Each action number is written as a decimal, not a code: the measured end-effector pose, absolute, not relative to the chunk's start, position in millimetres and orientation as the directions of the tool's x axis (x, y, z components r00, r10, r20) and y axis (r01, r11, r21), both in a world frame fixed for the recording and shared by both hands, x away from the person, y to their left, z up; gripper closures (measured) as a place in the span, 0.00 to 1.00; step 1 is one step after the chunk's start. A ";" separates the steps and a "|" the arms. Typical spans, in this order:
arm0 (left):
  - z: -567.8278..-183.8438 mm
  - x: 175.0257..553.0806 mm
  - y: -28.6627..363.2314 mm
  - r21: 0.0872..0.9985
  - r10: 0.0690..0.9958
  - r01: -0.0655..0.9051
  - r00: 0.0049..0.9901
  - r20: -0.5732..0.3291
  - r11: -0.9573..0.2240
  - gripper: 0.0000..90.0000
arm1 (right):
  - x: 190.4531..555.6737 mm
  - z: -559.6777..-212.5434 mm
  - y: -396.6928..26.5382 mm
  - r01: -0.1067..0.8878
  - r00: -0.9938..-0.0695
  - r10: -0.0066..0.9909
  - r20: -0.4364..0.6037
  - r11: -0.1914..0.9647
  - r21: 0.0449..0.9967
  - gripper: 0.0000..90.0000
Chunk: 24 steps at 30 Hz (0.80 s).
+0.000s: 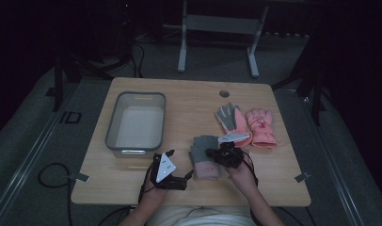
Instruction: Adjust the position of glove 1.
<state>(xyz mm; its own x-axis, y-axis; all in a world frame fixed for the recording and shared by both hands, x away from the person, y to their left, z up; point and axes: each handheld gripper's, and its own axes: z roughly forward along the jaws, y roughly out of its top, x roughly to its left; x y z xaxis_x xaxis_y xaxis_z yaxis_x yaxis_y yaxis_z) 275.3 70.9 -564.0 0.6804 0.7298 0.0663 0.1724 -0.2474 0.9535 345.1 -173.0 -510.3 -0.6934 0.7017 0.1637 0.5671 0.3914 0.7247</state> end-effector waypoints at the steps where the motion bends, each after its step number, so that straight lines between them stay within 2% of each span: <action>1: -563.9 275.3 70.8 0.953 0.729 0.172 0.681 0.068 -0.250 0.01 | 345.5 -513.0 -172.4 0.573 -0.692 0.701 0.170 0.391 0.721 0.95; 14: -563.9 275.2 68.7 0.948 0.724 0.171 0.685 0.081 -0.268 0.01 | 350.9 -534.7 -167.9 0.607 -0.668 0.723 0.174 0.396 0.689 0.95; 20: -563.3 276.7 65.8 0.929 0.726 0.196 0.680 0.101 -0.312 0.01 | 350.4 -540.9 -168.1 0.618 -0.656 0.733 0.178 0.386 0.685 0.93; 24: -563.3 276.8 63.7 0.934 0.765 0.210 0.637 0.093 -0.288 0.01 | 348.7 -542.7 -167.3 0.614 -0.653 0.737 0.174 0.381 0.691 0.91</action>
